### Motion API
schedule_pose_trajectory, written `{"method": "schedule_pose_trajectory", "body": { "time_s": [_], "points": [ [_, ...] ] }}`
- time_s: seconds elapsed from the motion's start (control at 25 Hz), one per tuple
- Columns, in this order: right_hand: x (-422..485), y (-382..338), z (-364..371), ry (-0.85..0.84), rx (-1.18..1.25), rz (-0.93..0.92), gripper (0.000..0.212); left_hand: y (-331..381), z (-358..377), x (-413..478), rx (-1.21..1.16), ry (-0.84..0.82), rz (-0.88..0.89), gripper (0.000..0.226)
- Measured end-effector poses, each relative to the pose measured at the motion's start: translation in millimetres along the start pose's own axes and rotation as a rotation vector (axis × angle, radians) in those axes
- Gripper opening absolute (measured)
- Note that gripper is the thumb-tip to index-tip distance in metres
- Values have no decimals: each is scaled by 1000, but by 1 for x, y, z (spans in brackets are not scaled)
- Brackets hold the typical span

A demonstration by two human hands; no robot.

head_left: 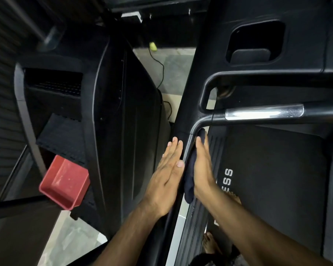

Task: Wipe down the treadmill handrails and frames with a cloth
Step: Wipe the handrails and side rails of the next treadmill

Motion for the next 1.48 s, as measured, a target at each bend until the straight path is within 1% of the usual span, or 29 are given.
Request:
{"method": "schedule_pose_trajectory", "body": {
  "time_s": [0.04,0.12,0.16,0.24,0.32,0.44,0.48,0.52,0.6,0.64,0.76,0.8,0.88,0.92,1.0,1.08,1.12,1.16,1.2,1.24,1.32,1.36,1.4,1.44,1.48],
  "points": [
    [-13,4,3,-6,-29,15,63,-2,0,-1,12,-3,11,61],
    [-43,9,9,-13,-137,-35,61,-5,0,-5,43,-9,28,58],
    [-50,9,10,19,-160,-86,61,-8,-1,-8,48,-15,31,57],
    [-35,7,5,94,-55,-146,58,-11,-2,-11,30,-20,34,58],
    [-35,11,5,83,66,-103,54,-11,-2,-13,15,-29,27,58],
    [-74,19,11,28,2,-139,55,-14,-1,-20,19,-31,37,57],
    [-70,21,10,38,8,-142,57,-15,-1,-22,20,-35,38,57],
    [-56,24,6,63,59,-122,57,-16,-2,-24,23,-37,36,58],
    [-38,23,6,60,159,-53,54,-17,-2,-29,35,-43,24,60],
    [-45,22,6,52,157,-63,52,-18,-1,-31,41,-49,23,60],
    [-79,23,9,75,66,-172,49,-21,0,-40,56,-60,38,58],
    [-67,28,5,76,78,-171,48,-22,-1,-43,55,-66,36,58],
    [-39,29,3,64,151,-45,44,-25,-2,-50,45,-78,18,59],
    [-39,32,2,75,163,-15,44,-27,-3,-54,45,-76,17,59],
    [-70,38,4,58,99,-129,48,-31,-2,-61,60,-64,38,58],
    [-92,42,6,55,80,-191,50,-33,0,-66,76,-58,54,57],
    [-76,47,1,57,89,-159,49,-34,0,-68,73,-62,50,56],
    [-63,48,3,32,133,-74,48,-35,0,-70,62,-67,43,56],
    [-57,50,3,48,148,-2,49,-36,-1,-72,48,-68,41,55],
    [-61,53,3,65,151,-6,51,-37,-1,-74,35,-67,47,55],
    [-100,58,9,67,68,-111,55,-41,-2,-78,41,-54,71,55],
    [-115,58,10,57,62,-122,54,-43,-2,-81,52,-53,77,55],
    [-109,67,5,57,77,-133,54,-45,-1,-82,56,-60,76,55],
    [-96,64,4,71,128,-59,53,-46,-1,-85,50,-67,63,54],
    [-89,66,6,75,123,2,53,-46,-2,-88,38,-73,53,54]
  ]
}}
Point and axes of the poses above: each hand's wrist, its own x-axis towards the middle knuckle, its own z-axis out of the palm, y = z × x, the point moved 5 cm from there along x, towards the middle knuckle, and after that the axes turned 5 degrees about -z, right-handed, at the moved point
